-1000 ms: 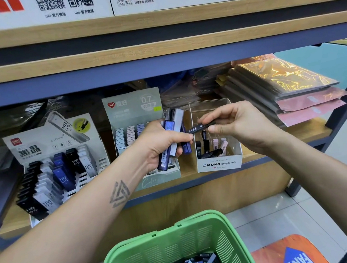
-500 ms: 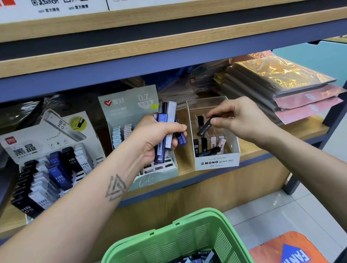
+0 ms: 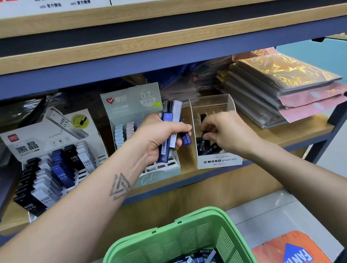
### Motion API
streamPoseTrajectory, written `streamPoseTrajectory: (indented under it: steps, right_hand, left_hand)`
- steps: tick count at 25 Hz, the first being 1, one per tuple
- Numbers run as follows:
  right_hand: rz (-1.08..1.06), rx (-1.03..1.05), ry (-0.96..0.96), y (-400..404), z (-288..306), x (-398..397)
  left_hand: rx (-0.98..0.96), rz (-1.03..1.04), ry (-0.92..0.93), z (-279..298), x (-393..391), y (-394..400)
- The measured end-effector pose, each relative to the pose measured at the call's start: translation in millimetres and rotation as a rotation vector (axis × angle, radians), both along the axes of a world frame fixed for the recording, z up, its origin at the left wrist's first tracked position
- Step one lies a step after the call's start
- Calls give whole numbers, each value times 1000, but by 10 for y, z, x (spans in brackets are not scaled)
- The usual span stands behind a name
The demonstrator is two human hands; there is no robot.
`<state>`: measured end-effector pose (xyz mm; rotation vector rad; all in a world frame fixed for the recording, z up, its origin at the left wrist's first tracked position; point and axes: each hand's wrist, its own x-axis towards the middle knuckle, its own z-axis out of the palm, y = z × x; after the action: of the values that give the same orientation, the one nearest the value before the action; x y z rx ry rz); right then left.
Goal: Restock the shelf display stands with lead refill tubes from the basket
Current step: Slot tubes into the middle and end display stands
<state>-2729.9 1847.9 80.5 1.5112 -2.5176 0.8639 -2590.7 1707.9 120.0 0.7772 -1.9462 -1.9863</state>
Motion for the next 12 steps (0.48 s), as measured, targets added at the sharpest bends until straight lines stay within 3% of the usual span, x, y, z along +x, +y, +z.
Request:
streamPoseTrajectory:
  steps: [7, 10, 12]
  right_hand:
    - [-46, 19, -49, -45, 51, -38]
    - [-52, -11, -159, 17, 216, -41]
    - [11, -134, -313, 53, 335, -22]
  left_hand:
    - [-4, -21, -5, 2, -2, 11]
    - [-22, -14, -14, -15, -14, 8]
    - [-70, -5, -21, -47, -34, 21]
